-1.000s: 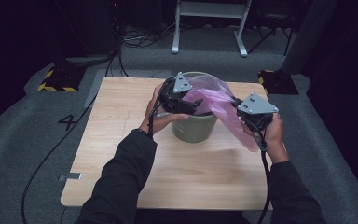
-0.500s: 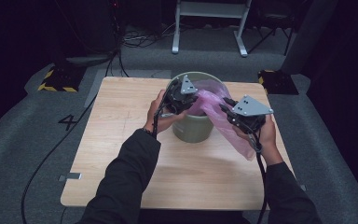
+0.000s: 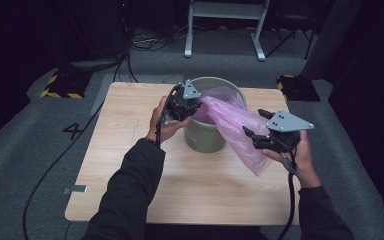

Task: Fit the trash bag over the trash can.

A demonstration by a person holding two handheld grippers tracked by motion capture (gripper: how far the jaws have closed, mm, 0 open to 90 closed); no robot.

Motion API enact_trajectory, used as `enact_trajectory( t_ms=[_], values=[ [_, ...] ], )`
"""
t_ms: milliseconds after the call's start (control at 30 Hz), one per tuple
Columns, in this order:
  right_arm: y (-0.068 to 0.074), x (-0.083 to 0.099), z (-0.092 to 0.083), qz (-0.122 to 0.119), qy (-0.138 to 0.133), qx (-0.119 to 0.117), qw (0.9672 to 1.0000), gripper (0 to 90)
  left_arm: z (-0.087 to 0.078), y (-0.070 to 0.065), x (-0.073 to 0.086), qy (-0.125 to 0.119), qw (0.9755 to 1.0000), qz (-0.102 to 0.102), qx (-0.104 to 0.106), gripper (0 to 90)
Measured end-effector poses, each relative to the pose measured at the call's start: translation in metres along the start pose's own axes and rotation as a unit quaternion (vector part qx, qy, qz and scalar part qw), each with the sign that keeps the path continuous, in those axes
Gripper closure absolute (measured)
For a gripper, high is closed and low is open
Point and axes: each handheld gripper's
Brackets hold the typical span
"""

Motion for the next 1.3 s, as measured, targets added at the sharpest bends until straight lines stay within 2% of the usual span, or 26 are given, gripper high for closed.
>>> enact_trajectory(
  t_ms=[100,133,200,267,400,467,500,567,600,667,700,800,900,967,1000,1033,1067,1100,1167,1200,1300],
  values=[
    [-0.003,0.008,-0.002,0.009,0.007,-0.019,0.9998,35.3,0.0,0.003,0.004,-0.005,1.0,-0.005,0.001,89.4],
    [-0.004,0.011,-0.001,0.014,0.008,-0.028,0.9995,45.6,0.0,0.003,0.005,-0.006,1.0,-0.004,0.001,89.4],
    [-0.005,0.015,0.002,0.007,0.009,-0.044,0.999,60.0,-0.001,0.004,0.007,-0.01,0.9999,-0.005,0.003,89.3],
    [-0.003,0.017,0.006,0.002,0.011,-0.046,0.9989,73.0,-0.001,0.006,0.009,-0.011,0.9999,-0.008,0.006,89.1],
    [0.0,0.016,0.011,-0.01,0.005,-0.056,0.9984,88.9,-0.004,0.01,0.013,-0.024,0.9994,-0.013,0.022,79.0],
    [0.001,0.014,0.012,-0.012,-0.001,-0.056,0.9983,90.0,-0.008,0.008,0.014,-0.038,0.9985,-0.002,0.04,74.0],
    [0.001,0.012,0.012,-0.012,-0.004,-0.056,0.9983,90.0,-0.01,0.006,0.013,-0.042,0.9983,0.003,0.04,68.1],
    [0.002,0.009,0.011,-0.015,-0.008,-0.05,0.9986,90.0,-0.014,0.002,0.01,-0.05,0.9982,0.009,0.031,49.4],
    [0.001,0.007,0.01,-0.016,-0.01,-0.048,0.9987,90.0,-0.017,0.001,0.008,-0.058,0.9974,0.008,0.042,43.8],
    [0.002,0.003,0.01,-0.02,-0.011,-0.046,0.9987,90.0,-0.021,-0.004,0.004,-0.068,0.9969,0.01,0.038,32.7],
    [0.002,0.001,0.01,-0.025,-0.01,-0.043,0.9987,90.0,-0.022,-0.007,0.002,-0.074,0.9964,0.015,0.038,29.2],
    [0.003,-0.006,0.011,-0.034,-0.008,-0.044,0.9984,90.0,-0.022,-0.015,-0.005,-0.074,0.9959,0.034,0.041,26.9],
    [0.005,-0.015,0.011,-0.037,-0.014,-0.047,0.9981,90.0,-0.017,-0.021,-0.01,-0.065,0.9959,0.042,0.047,28.4],
    [0.008,-0.02,0.011,-0.039,-0.017,-0.046,0.998,89.2,-0.013,-0.025,-0.012,-0.054,0.9965,0.052,0.037,37.5],
    [0.01,-0.023,0.011,-0.042,-0.018,-0.048,0.9978,88.4,-0.012,-0.026,-0.013,-0.049,0.9967,0.055,0.034,47.8],
    [0.01,-0.023,0.012,-0.044,-0.018,-0.048,0.9977,88.0,-0.011,-0.027,-0.013,-0.042,0.9966,0.063,0.032,53.9],
    [0.012,-0.025,0.012,-0.046,-0.017,-0.046,0.9977,87.4,-0.01,-0.027,-0.013,-0.034,0.9969,0.066,0.025,58.9],
    [0.014,-0.026,0.012,-0.048,-0.018,-0.048,0.9975,86.0,-0.01,-0.026,-0.012,-0.028,0.9972,0.068,0.012,70.1],
    [0.015,-0.026,0.011,-0.047,-0.019,-0.048,0.9976,75.8,-0.01,-0.022,-0.01,-0.027,0.9977,0.062,0.01,78.8],
    [0.014,-0.026,0.01,-0.041,-0.023,-0.051,0.9976,71.6,-0.011,-0.02,-0.009,-0.026,0.9979,0.059,0.003,84.1],
    [0.013,-0.023,0.005,-0.031,-0.039,-0.055,0.9972,54.9,-0.013,-0.01,-0.004,-0.027,0.9988,0.042,0.001,86.9]
  ],
)
Point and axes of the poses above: each handheld gripper's, and its own axes: z roughly forward along the jaws, x roughly out of its underside, y roughly to its left, and after that the axes turned 13 degrees about y, right-handed
